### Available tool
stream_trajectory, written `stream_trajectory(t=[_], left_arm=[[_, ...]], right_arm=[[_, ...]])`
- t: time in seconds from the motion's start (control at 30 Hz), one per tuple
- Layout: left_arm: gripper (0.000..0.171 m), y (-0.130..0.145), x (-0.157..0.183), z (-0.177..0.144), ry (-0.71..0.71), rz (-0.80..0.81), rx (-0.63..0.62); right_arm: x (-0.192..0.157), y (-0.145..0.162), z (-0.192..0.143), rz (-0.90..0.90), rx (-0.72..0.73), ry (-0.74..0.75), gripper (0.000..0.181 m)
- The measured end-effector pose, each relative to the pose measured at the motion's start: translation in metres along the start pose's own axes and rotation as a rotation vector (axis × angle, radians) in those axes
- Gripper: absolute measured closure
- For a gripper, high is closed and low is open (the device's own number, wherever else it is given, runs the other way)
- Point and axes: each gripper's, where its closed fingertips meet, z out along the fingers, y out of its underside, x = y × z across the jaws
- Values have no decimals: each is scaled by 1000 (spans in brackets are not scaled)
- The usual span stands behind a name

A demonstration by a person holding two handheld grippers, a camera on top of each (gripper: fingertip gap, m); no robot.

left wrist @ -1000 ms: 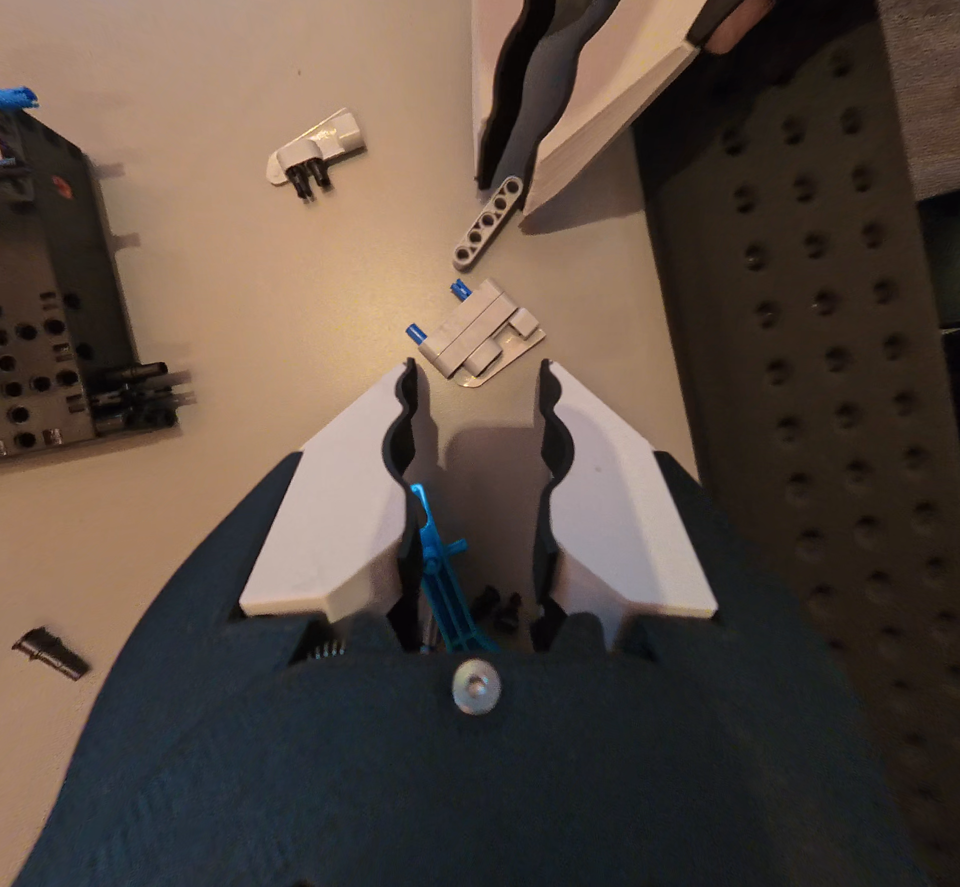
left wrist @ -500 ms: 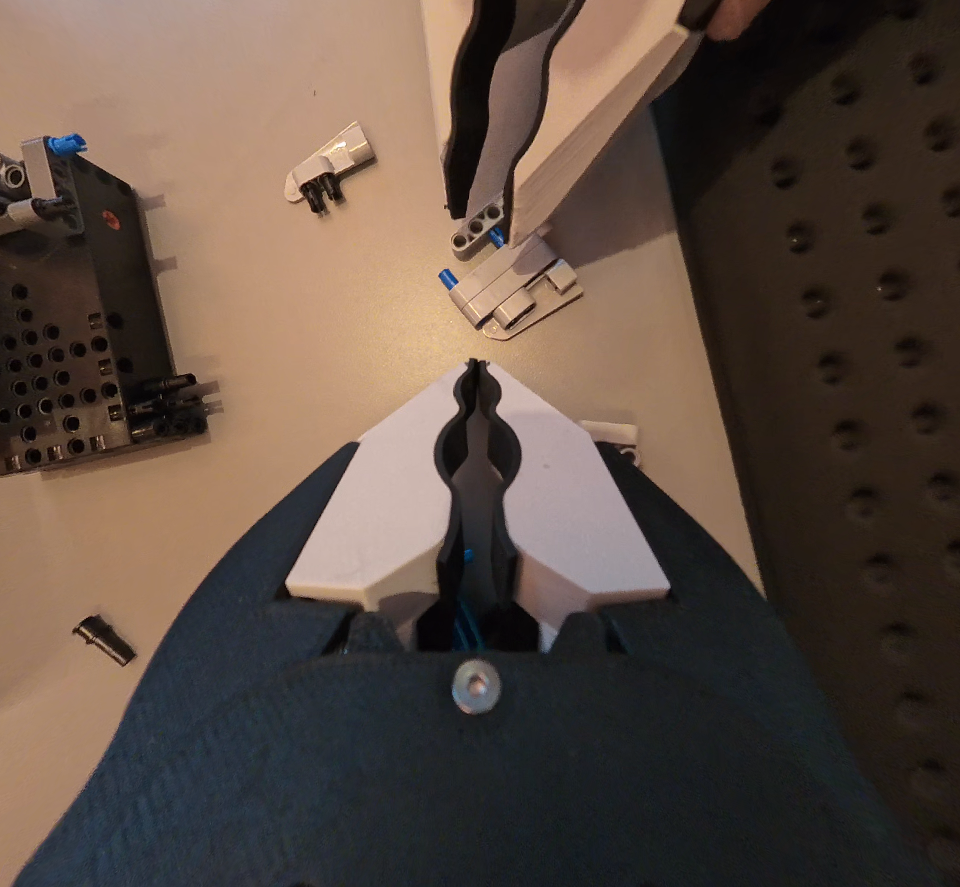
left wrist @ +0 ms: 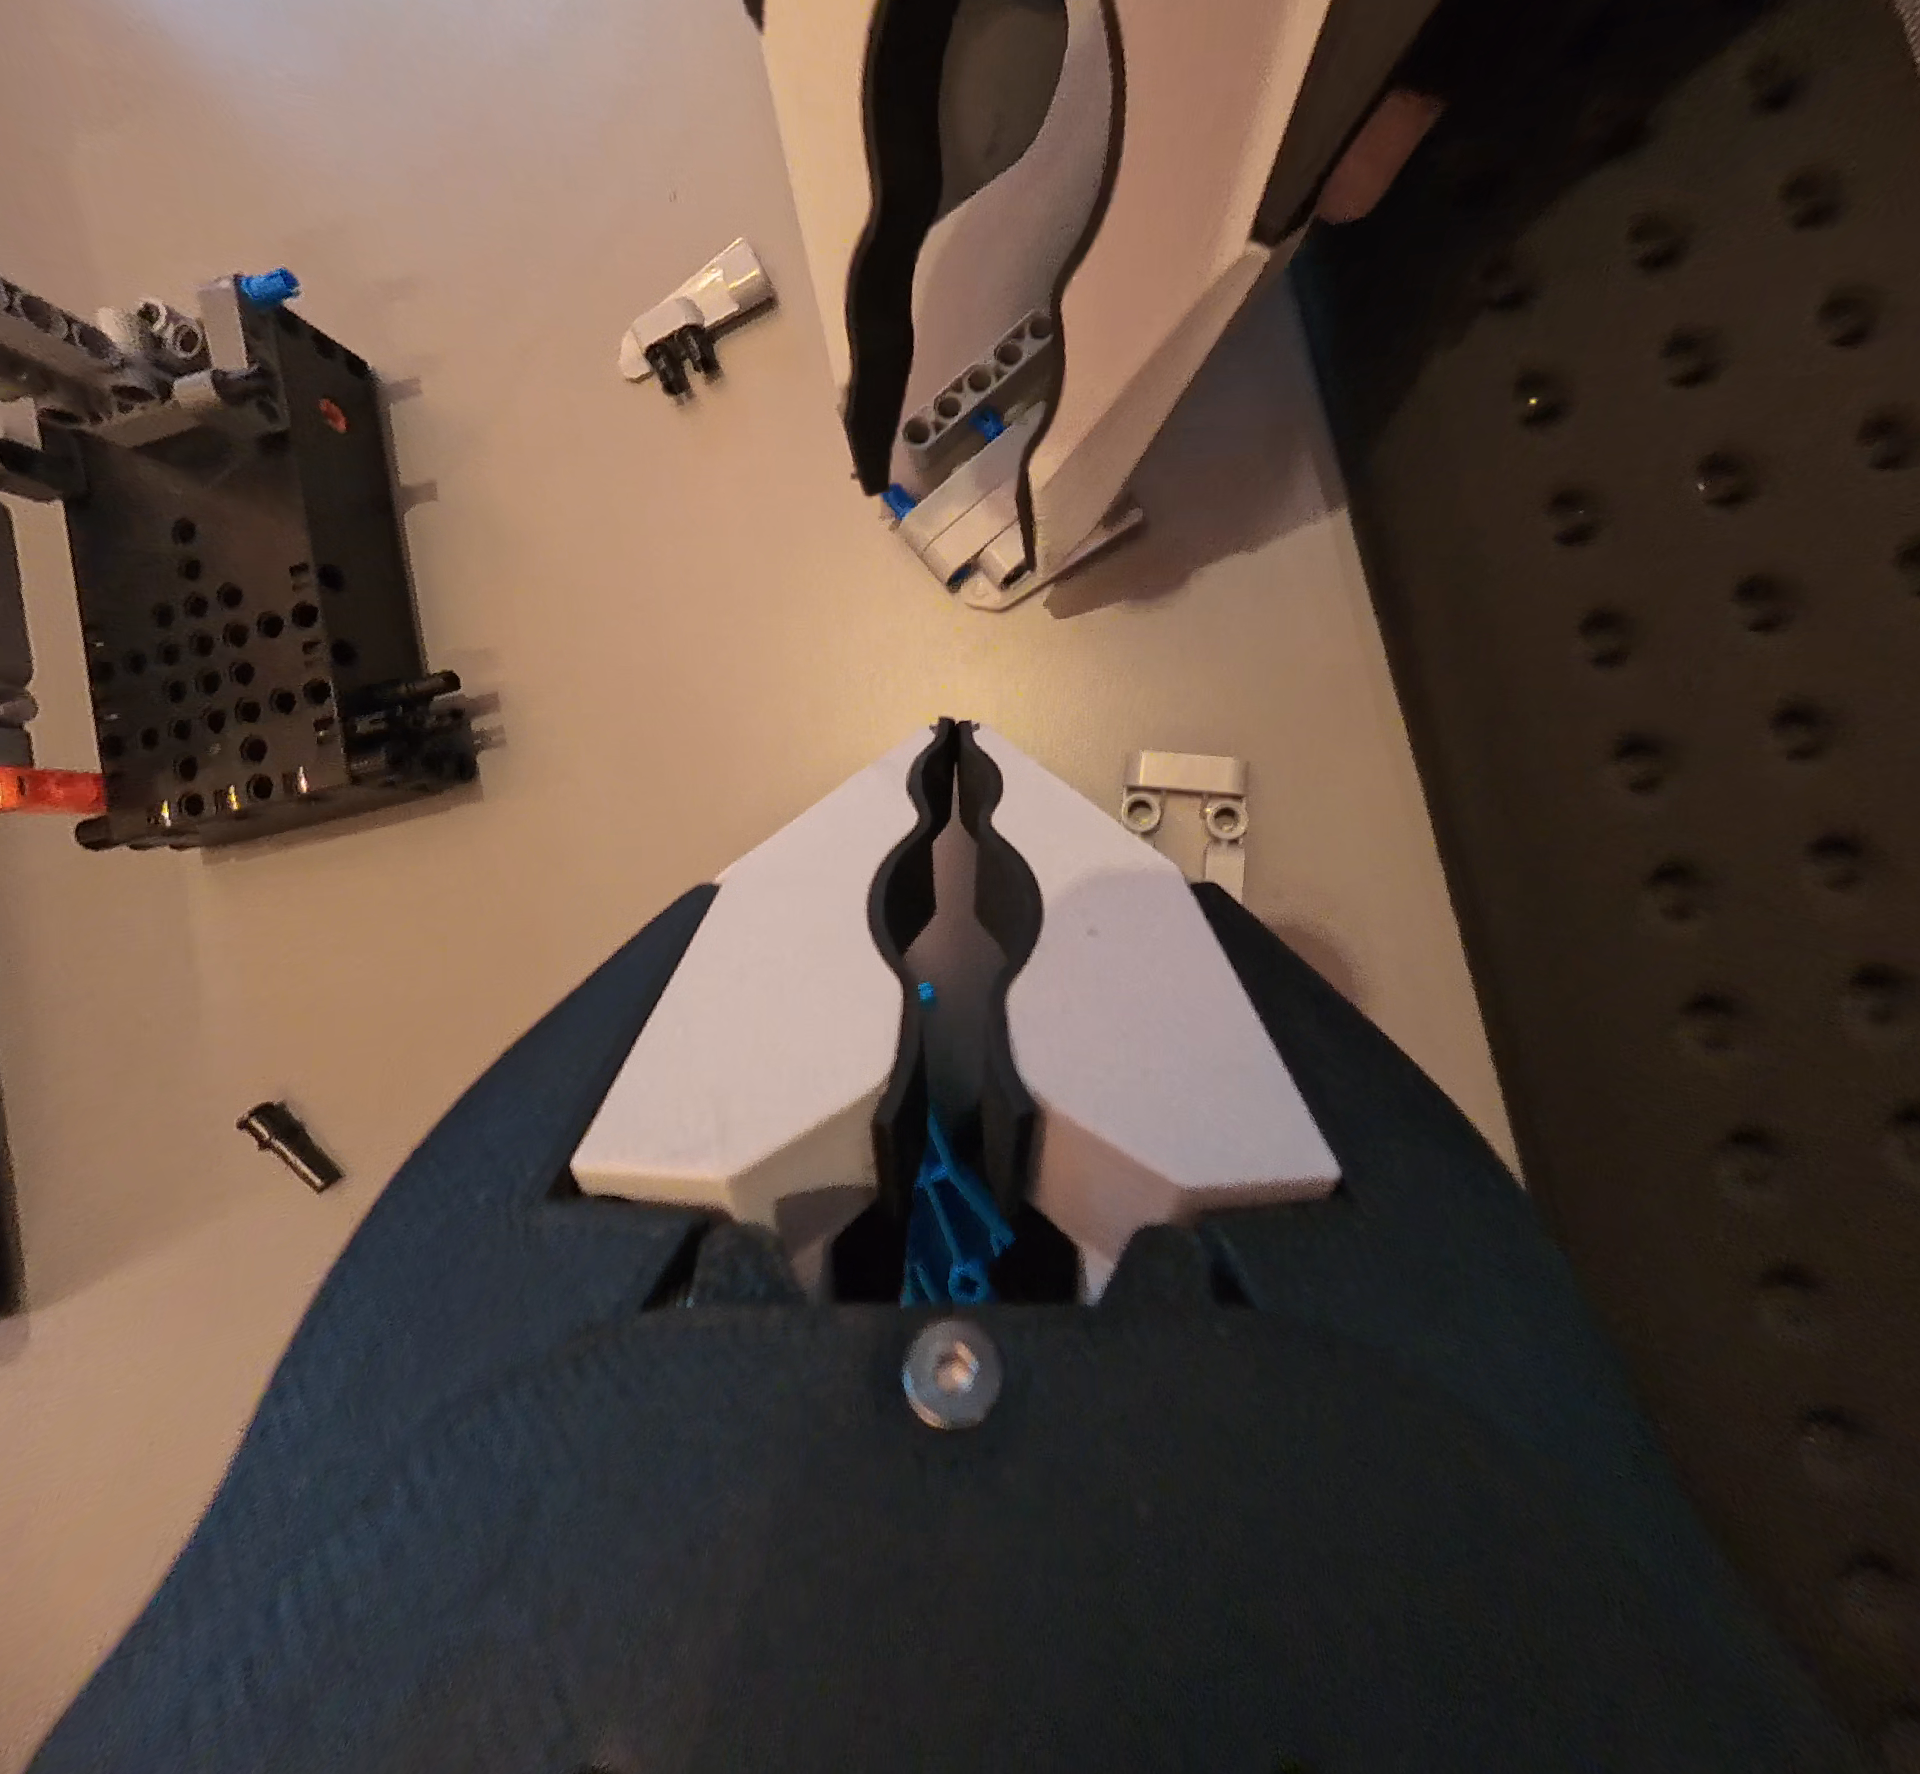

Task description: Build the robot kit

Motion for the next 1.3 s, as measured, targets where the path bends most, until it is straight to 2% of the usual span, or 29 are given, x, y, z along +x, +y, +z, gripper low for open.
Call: stream_trajectory(t=[0.2,0.63,0.77,0.93,1.07,1.17,1.23,1.3], left_arm=[[171,3,-5,-7,-22,-28,22],[170,12,-15,-21,-2,-186,107],[162,6,-15,-28,40,-249,183],[135,-17,-2,-42,245,-402,350],[130,-40,14,-55,402,-460,513],[137,-53,15,-66,410,-463,630],[158,-57,13,-73,378,-436,683],[160,-58,11,-78,363,-427,718]], right_arm=[[2,3,11,-26,-67,28,151],[3,-5,9,-50,19,76,157],[-1,-27,-6,-93,149,110,158],[-12,-57,-29,-181,321,205,157],[-22,-82,-47,-208,467,251,157],[-30,-96,-54,-205,549,275,157],[-38,-105,-57,-162,615,240,157],[-39,-111,-60,-142,662,253,158]])
